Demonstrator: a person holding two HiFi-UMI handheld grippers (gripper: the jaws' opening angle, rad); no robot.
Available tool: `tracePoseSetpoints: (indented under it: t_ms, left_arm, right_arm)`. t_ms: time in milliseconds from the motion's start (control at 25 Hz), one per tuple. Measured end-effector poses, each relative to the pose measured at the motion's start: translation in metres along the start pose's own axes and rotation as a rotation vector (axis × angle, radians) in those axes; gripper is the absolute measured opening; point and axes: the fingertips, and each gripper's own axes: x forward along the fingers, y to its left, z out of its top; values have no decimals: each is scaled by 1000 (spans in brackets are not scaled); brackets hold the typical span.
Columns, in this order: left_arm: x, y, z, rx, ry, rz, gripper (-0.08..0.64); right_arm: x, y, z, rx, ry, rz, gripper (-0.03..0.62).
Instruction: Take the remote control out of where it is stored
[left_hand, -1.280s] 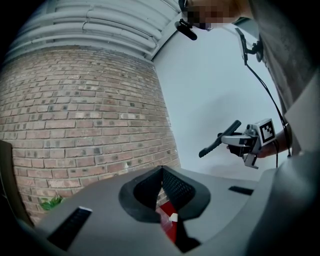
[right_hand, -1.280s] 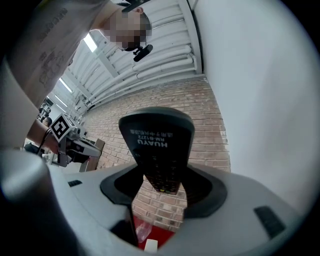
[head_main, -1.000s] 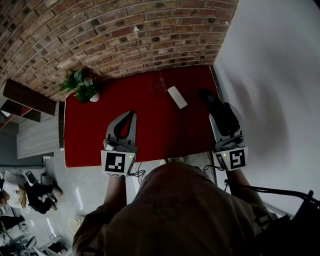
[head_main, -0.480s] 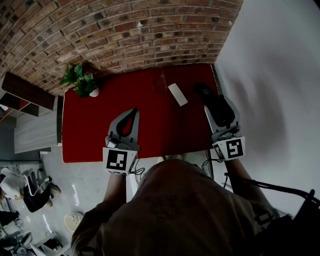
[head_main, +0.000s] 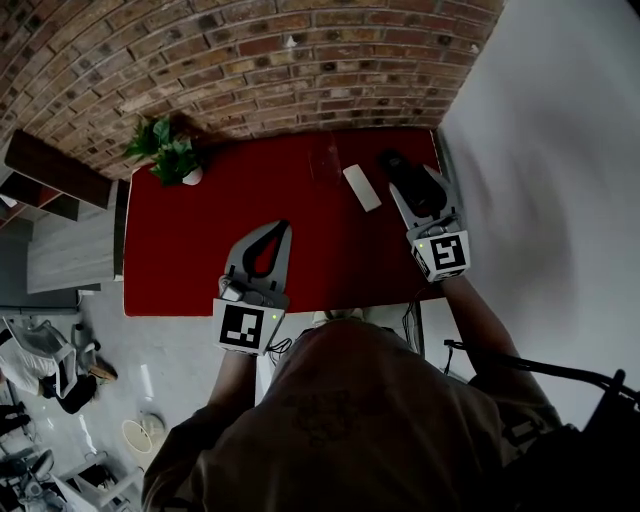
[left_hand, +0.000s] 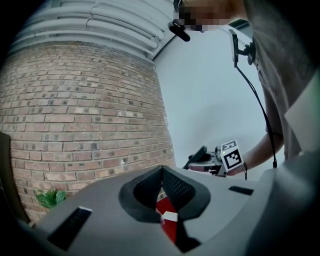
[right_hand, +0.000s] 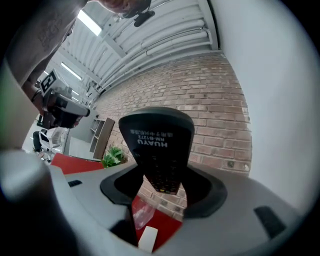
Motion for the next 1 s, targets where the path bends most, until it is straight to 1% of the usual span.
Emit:
tracePoseSetpoints:
  t_ms: [120, 280, 480, 760, 1000]
  left_arm:
    - [-1, 3, -7, -2, 18, 11, 11]
    - [-5, 10, -16, -17, 40, 37, 11]
    - [-7, 17, -28, -32, 77, 67, 11]
    - [-10, 23, -49, -45, 129, 94, 11]
    - [-6, 25, -54, -47, 149, 104, 11]
  right_arm:
    - [20, -1, -28, -7, 46, 12, 248]
    - [44, 2, -71, 9, 120, 32, 247]
    - [67, 16, -110, -61, 181, 95, 247]
    - [91, 29, -163, -64, 263, 138, 247]
    - [101, 29, -205, -45, 339, 142, 247]
